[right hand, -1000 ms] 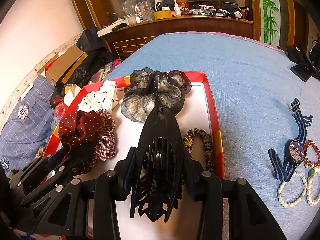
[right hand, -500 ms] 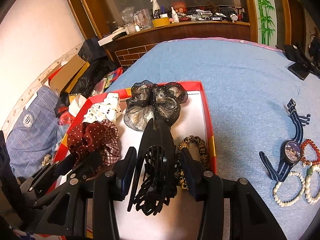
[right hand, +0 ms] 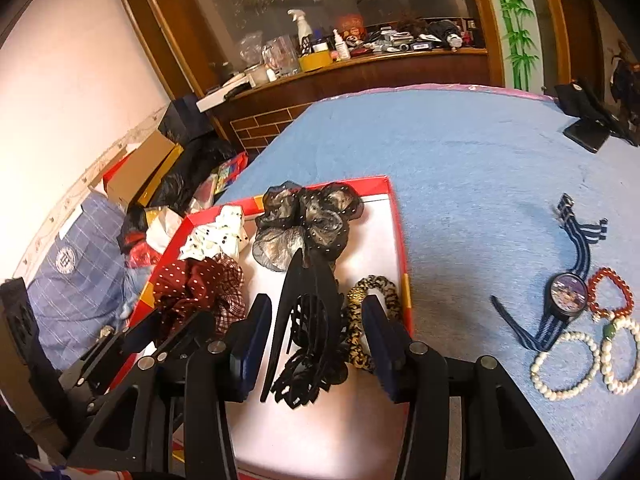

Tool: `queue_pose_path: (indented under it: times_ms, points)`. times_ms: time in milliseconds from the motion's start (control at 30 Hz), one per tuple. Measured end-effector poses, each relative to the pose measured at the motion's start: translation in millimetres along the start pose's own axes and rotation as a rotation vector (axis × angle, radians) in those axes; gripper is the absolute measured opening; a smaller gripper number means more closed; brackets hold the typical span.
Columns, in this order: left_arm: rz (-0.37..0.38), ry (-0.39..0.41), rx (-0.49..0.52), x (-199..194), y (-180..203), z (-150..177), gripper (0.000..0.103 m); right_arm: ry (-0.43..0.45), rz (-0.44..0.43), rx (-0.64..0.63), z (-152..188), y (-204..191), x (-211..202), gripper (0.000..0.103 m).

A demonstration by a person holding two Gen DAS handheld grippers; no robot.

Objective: Organize jewelry
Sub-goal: 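Lower scrunchie into the box and open left tool while right tool releases claw clip, then move left tool to the navy-strap watch while right tool moves to pearl bracelet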

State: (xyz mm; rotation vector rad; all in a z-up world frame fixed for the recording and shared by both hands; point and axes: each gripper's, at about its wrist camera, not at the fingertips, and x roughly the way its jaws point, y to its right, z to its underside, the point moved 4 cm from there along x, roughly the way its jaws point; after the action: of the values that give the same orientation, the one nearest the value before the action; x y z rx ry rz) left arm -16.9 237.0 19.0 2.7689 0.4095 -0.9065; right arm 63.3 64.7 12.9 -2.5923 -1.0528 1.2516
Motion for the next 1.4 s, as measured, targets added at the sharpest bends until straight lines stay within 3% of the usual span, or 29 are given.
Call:
queue_pose_path:
  times_ms: [367,433,600,1000,1400]
  points:
    - [-0.028,0.101,0.036,-21.6,7.0,-3.6,0.053,0.028,0.013,0.052,15.5,20.0,-38.2,0.054]
    - [-0.035,0.119,0.046,-28.1,10.3,-3.1,0.057,0.032,0.02,0.057,19.2,24.7,-45.6,0.054]
    - [-0.031,0.126,0.066,-37.1,24.7,0.9,0.058,0.043,0.037,0.08,26.8,40.4,-63.0,0.055]
    - [0.041,0.139,0.159,-60.8,87.9,8.3,0.06,0.083,0.063,0.125,42.1,73.6,-106.5,0.057]
    - [0.134,0.114,0.27,-64.9,158.3,21.8,0.06,0.14,0.136,0.252,59.4,141.9,-155.2,0.058]
